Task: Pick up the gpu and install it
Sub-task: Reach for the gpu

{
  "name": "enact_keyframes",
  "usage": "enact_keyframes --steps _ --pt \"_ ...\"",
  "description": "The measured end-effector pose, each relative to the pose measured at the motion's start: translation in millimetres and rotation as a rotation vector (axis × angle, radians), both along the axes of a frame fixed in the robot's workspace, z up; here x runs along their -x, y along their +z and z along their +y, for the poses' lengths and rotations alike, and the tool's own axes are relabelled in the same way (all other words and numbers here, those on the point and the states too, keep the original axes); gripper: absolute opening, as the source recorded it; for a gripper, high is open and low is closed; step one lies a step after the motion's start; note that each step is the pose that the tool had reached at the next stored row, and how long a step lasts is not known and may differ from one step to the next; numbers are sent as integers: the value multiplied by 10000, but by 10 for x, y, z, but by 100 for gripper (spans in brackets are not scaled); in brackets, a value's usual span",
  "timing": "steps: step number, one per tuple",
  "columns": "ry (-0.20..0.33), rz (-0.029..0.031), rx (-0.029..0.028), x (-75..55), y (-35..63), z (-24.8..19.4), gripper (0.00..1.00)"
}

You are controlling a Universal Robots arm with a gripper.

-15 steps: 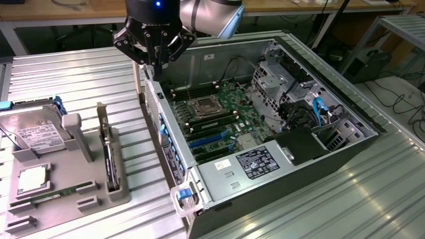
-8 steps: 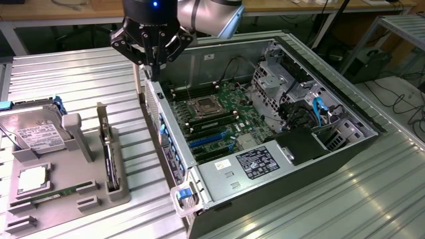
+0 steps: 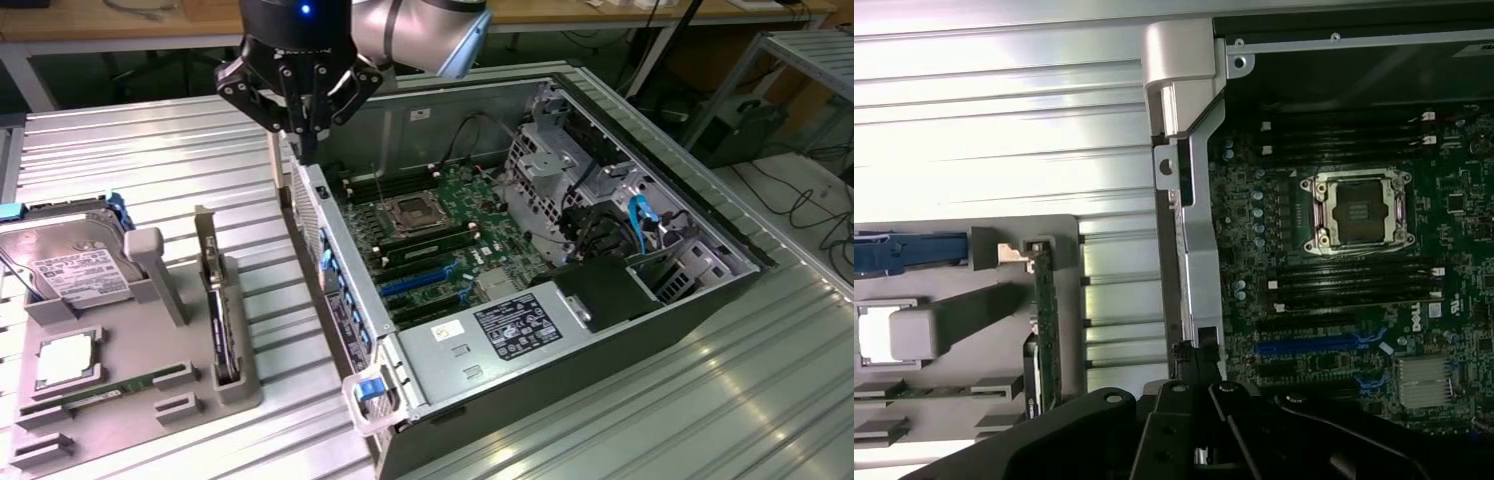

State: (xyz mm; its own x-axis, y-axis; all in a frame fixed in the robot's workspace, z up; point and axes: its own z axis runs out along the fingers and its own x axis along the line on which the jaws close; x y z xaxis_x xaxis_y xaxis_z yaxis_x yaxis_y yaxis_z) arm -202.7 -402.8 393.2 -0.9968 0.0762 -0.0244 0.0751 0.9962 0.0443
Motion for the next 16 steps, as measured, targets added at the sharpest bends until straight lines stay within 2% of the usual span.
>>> enact_keyframes --steps 16 --pt "0 0 0 106 -1 -14 11"
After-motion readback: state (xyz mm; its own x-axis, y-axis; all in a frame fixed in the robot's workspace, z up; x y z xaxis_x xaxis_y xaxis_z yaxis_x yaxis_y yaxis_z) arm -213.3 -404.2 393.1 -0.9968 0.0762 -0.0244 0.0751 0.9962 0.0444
